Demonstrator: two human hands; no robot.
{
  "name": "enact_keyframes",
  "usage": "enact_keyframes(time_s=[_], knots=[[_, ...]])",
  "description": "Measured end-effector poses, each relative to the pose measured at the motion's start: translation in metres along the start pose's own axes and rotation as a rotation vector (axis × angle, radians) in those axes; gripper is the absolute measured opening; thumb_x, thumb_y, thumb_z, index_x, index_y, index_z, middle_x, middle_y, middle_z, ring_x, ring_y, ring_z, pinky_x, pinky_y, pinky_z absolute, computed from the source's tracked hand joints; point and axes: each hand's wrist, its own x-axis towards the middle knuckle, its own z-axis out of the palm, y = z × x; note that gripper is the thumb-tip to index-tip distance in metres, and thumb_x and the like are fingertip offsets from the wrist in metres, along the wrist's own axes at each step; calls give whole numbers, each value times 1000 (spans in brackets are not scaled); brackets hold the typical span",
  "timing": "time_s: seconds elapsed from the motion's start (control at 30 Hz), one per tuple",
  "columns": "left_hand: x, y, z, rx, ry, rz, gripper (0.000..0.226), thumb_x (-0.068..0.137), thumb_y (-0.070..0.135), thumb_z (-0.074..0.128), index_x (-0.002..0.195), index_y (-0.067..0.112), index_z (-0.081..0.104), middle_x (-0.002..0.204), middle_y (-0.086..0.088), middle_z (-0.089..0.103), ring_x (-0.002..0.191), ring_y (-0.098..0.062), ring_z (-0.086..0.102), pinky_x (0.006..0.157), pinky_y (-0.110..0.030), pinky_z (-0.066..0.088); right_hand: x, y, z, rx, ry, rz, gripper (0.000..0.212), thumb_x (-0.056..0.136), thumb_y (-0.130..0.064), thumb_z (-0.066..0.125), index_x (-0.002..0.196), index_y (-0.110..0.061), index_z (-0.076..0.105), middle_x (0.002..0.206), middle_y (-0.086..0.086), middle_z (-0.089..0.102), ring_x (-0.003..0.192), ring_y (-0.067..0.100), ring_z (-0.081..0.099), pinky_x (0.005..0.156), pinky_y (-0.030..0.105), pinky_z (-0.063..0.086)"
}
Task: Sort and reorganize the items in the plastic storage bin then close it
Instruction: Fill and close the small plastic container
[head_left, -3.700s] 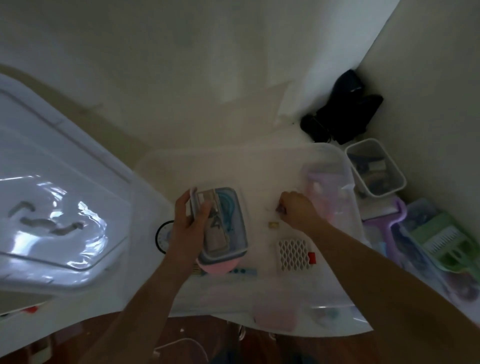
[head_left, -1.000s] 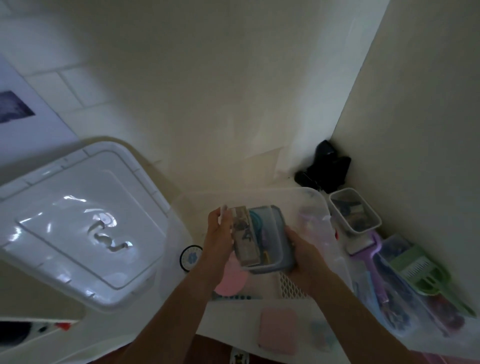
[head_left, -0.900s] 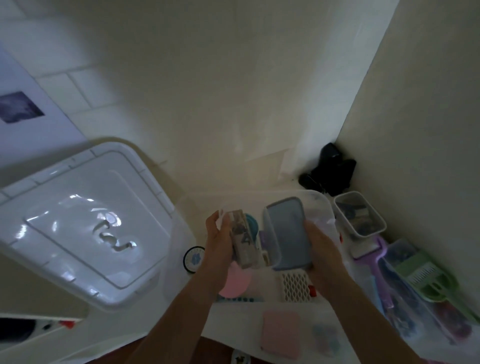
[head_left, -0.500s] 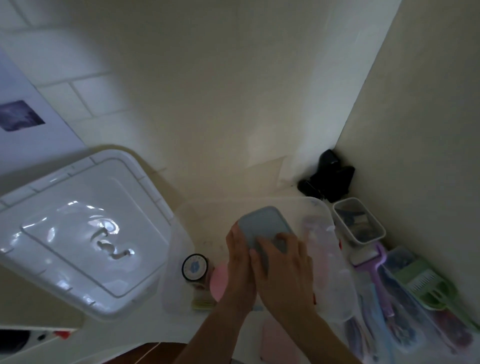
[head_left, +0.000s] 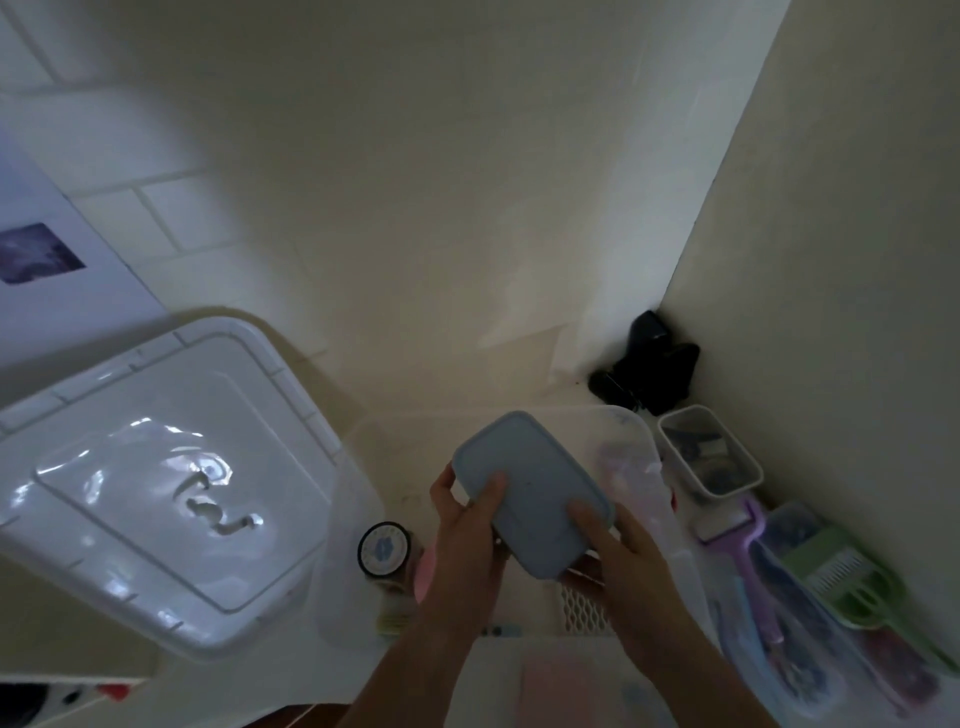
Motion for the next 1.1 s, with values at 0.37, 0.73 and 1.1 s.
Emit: enact_keyframes(time_s=[0.37,0.73,1.1], knots=[[4,25,14,1060,-5,-20,80,73,87,37,83,13,65,75,-5,63,68,-19,62,48,-23,43,14,-18,-14,-292,252,-35,27,99,-40,49,115,-21,59,119,7,60,97,18,54,87,37,42],[2,-14,36,976,77,-46,60,69,84,55,70,25,58,71,6,58,68,-14,57,76,-32,47,19,-15,-58,-598,458,-72,63,82,-77,45,107,-23,64,101,5,63,91,24,60,88,43,52],[15,-37,126,1002,-55,-91,46,65,60,83,72,20,61,83,1,67,79,-16,66,71,-32,56,7,-31,-136,-175,307,-117,49,71,-53,76,107,-20,70,96,-1,76,87,17,73,81,44,60]])
